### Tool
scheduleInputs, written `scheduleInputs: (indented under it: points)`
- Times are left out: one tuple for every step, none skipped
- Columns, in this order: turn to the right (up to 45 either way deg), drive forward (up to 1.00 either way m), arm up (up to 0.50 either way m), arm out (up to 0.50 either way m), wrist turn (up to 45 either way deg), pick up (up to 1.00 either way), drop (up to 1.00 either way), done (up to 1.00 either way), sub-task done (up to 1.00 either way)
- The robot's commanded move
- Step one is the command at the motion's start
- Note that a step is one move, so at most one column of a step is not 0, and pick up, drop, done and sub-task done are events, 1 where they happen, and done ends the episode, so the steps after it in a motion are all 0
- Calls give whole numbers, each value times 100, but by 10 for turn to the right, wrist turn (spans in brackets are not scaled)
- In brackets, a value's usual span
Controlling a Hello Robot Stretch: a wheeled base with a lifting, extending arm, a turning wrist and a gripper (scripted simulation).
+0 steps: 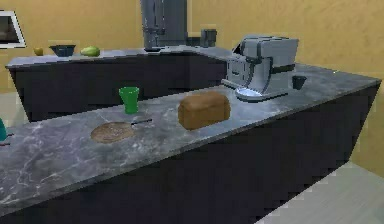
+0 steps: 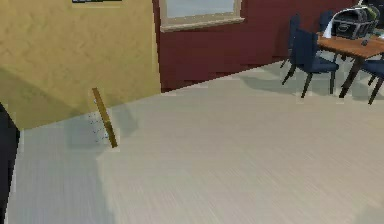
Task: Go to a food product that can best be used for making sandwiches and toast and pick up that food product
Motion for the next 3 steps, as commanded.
scheduleInputs:
  points:
    - [0,25,0,0,0,0,0,0,0]
    - [-450,0,0,0,0,0,0,0,0]
    - [-360,0,0,0,0,0,0,0,0]
